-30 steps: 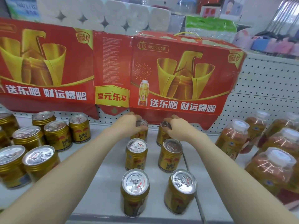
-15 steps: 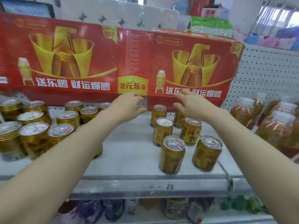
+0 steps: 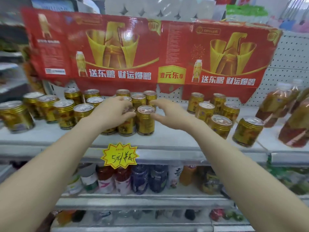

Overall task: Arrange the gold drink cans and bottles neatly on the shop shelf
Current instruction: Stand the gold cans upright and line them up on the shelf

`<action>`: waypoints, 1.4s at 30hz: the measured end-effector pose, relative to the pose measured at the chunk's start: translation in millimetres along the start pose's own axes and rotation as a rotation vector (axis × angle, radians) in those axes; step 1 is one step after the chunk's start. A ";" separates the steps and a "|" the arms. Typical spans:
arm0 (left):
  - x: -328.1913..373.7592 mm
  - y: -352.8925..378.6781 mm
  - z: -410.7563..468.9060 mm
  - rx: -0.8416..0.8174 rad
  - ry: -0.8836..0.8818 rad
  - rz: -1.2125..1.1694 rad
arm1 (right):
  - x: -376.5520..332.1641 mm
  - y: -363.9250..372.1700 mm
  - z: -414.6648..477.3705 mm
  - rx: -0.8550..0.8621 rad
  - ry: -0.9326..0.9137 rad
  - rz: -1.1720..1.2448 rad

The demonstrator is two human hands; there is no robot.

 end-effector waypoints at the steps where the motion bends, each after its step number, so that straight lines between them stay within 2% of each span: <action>1: -2.4 0.9 -4.8 -0.004 0.002 0.000 | -7.8 9.1 4.2 -0.004 0.006 0.032; 7: -11.8 6.1 -9.4 -0.026 -0.011 -0.021 | -18.2 24.9 19.7 -0.002 0.071 0.078; 14: -11.7 7.2 -5.7 -0.017 -0.032 -0.023 | 4.7 -4.5 -0.8 -0.178 0.107 -0.004; 19: 5.0 7.8 -2.6 -0.016 -0.020 -0.051 | 28.2 -23.7 -21.7 -0.268 0.197 0.140; 21: 14.7 9.2 -1.7 -0.017 -0.013 -0.099 | 28.8 -25.6 -22.8 -0.236 0.204 0.139; 26: 35.5 12.7 -1.4 -0.020 -0.016 -0.176 | 32.3 -17.8 -22.1 -0.070 0.246 -0.080; 32: 41.3 11.3 -7.0 -0.021 -0.044 -0.253 | 27.1 -24.9 -35.8 -0.158 0.210 -0.027; 37: 48.3 9.4 -13.8 -0.081 0.090 -0.321 | 28.5 -28.9 -42.8 -0.104 0.218 -0.025; 42: 45.5 9.9 -12.0 -0.067 0.082 -0.285 | 28.9 -32.6 -47.9 -0.111 0.215 -0.067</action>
Point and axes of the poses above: each hand's wrist, its own z-axis towards the middle knuckle, its own y-axis out of the palm, x = y × z, the point moved 7 cm from there along z, towards the middle knuckle, and after that the axes turned 3 degrees about x, right-handed, at the moved point
